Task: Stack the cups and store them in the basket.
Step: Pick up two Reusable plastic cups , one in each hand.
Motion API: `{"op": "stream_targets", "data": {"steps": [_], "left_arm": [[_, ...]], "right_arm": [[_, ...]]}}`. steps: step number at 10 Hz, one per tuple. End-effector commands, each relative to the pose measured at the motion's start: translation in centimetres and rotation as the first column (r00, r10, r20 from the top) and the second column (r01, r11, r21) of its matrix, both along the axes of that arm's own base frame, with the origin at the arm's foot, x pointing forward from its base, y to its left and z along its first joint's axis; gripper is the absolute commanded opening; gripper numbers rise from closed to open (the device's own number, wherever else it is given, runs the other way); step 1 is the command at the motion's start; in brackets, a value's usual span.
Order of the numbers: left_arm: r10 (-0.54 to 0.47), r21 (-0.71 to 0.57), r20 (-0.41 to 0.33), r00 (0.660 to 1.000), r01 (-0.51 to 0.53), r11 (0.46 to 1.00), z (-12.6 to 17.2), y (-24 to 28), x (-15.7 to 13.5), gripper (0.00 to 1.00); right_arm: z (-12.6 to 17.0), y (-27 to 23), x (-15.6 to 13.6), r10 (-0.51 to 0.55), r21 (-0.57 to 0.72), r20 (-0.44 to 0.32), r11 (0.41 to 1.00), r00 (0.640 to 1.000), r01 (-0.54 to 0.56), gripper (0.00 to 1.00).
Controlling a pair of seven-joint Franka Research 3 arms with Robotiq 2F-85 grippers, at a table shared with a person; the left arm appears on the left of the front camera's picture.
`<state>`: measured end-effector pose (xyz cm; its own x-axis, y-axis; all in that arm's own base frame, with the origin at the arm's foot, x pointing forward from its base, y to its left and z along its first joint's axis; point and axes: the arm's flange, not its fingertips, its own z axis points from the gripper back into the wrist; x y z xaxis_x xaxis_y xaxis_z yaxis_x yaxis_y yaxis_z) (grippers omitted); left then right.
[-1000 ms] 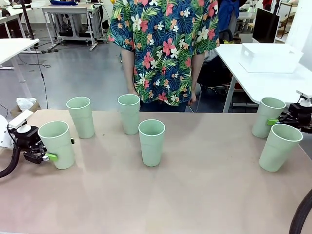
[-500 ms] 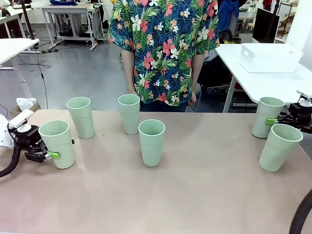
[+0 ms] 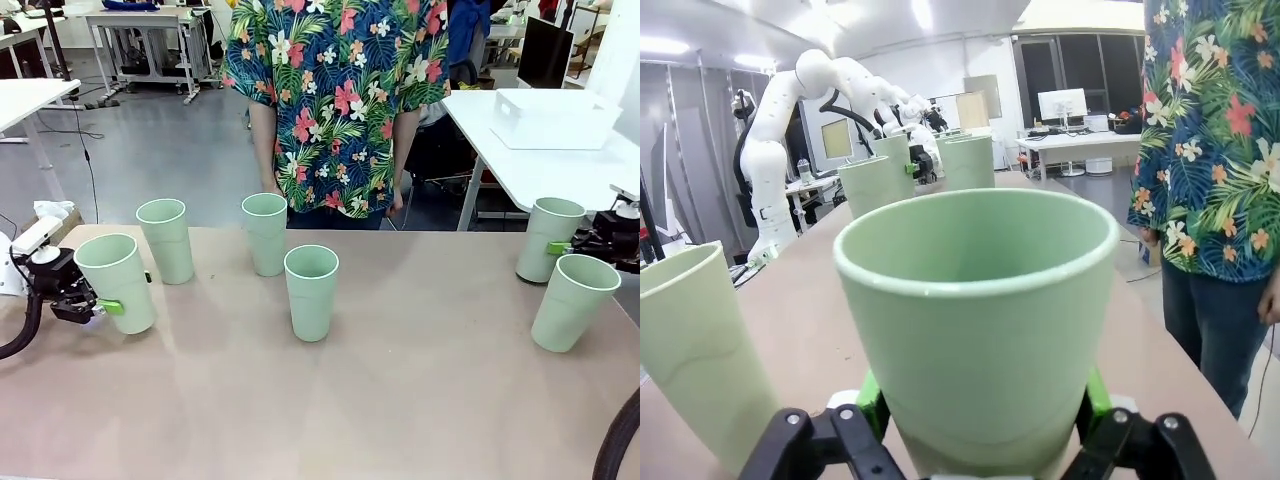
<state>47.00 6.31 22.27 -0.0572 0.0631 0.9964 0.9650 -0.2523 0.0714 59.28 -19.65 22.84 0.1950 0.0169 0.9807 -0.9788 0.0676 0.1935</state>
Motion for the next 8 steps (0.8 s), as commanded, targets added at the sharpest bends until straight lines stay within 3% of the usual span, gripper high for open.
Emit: {"op": "stream_targets", "data": {"steps": [1,2,3,8], "left_arm": [[-0.001,0.014,-0.004,1.0,0.002,1.0,-0.2,0.1,-0.1,0.24],[-0.001,0.014,-0.004,1.0,0.002,1.0,-0.2,0.1,-0.1,0.24],[0.005,0.005,-0.013,1.0,-0.005,1.0,-0.1,0.3,0.0,0.84],[0.106,-0.029,0.07,0.992,-0.104,0.994,9.3,-1.5,-0.2,0.84]], "right_arm": [[-0.1,0.0,0.2,-0.014,-0.018,-0.002,1.0,1.0,0.014,0.32],[-0.1,0.0,0.2,-0.014,-0.018,-0.002,1.0,1.0,0.014,0.32],[-0.2,-0.1,0.0,-0.004,-0.004,-0.003,1.0,1.0,0.004,0.87],[10.4,4.5,-2.9,-0.082,-0.011,0.044,0.997,0.996,0.082,0.87]]}}
